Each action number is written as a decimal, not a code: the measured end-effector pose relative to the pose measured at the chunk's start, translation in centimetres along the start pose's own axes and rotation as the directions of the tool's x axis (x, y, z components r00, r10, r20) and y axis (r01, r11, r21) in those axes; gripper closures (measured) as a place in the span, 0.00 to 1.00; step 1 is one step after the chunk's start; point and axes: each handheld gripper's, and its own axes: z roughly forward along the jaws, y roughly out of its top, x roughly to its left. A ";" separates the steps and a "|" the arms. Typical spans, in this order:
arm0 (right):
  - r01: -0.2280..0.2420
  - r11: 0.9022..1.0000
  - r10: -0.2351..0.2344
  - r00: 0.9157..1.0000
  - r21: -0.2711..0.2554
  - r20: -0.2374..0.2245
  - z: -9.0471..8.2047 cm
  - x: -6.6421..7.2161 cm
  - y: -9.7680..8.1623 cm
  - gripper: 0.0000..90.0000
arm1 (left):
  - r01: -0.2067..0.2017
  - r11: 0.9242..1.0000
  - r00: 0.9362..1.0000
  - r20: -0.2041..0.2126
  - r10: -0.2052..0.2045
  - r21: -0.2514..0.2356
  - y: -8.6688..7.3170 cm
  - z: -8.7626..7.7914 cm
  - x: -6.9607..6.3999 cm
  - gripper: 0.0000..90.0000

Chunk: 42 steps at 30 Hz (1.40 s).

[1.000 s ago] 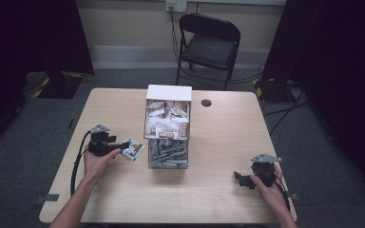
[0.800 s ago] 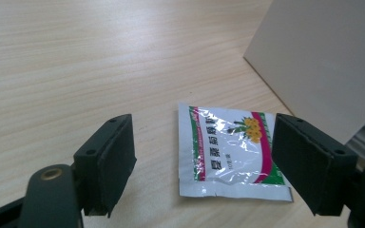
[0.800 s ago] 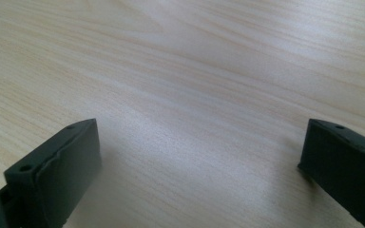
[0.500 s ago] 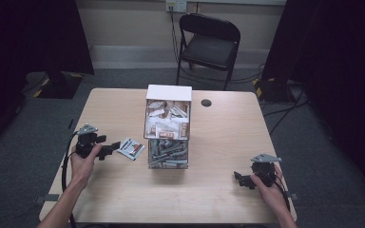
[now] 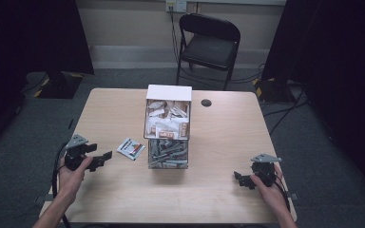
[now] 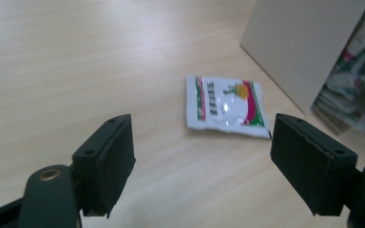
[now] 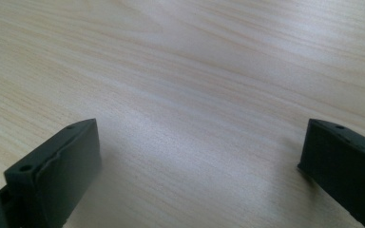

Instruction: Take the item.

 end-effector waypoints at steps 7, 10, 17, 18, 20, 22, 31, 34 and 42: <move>-0.001 1.000 0.001 1.000 0.000 0.000 0.0 0.0 0.0 0.00 | -0.002 0.999 1.000 -0.021 0.003 0.036 -2.2 -1.3 0.0 0.26; -0.001 1.000 0.001 1.000 0.000 0.000 0.0 0.0 0.0 0.00 | 0.022 0.998 0.999 -0.046 -0.019 0.056 -3.0 -1.8 0.1 0.26; 0.000 1.000 0.000 1.000 0.000 0.000 0.0 0.0 0.0 0.00 | 0.065 0.992 0.995 -0.082 -0.057 0.110 -4.9 -2.1 0.7 0.26; 0.000 1.000 0.000 1.000 0.000 0.000 0.0 0.0 0.0 0.00 | 0.065 0.992 0.995 -0.082 -0.057 0.110 -4.9 -2.1 0.7 0.26; 0.000 1.000 0.000 1.000 0.000 0.000 0.0 0.0 0.0 0.00 | 0.066 0.991 0.992 -0.114 -0.053 0.112 -5.4 -2.1 1.0 0.26; 0.000 1.000 0.000 1.000 0.000 0.000 0.0 0.0 0.0 0.00 | 0.063 0.991 0.991 -0.128 -0.048 0.116 -5.6 -1.9 1.2 0.25; 0.001 1.000 -0.001 1.000 0.000 0.000 0.0 0.0 0.0 0.00 | -0.003 0.990 0.982 -0.188 0.030 0.140 -6.4 -1.4 0.8 0.24; 0.001 1.000 -0.001 1.000 0.000 0.000 0.0 0.0 0.0 0.00 | -0.011 0.993 0.981 -0.190 0.034 0.121 -6.6 -1.4 1.0 0.17; 0.000 1.000 0.000 1.000 0.000 0.000 0.0 0.0 0.0 0.00 | 0.013 0.994 0.977 -0.215 0.011 0.111 -6.7 -1.1 0.8 0.13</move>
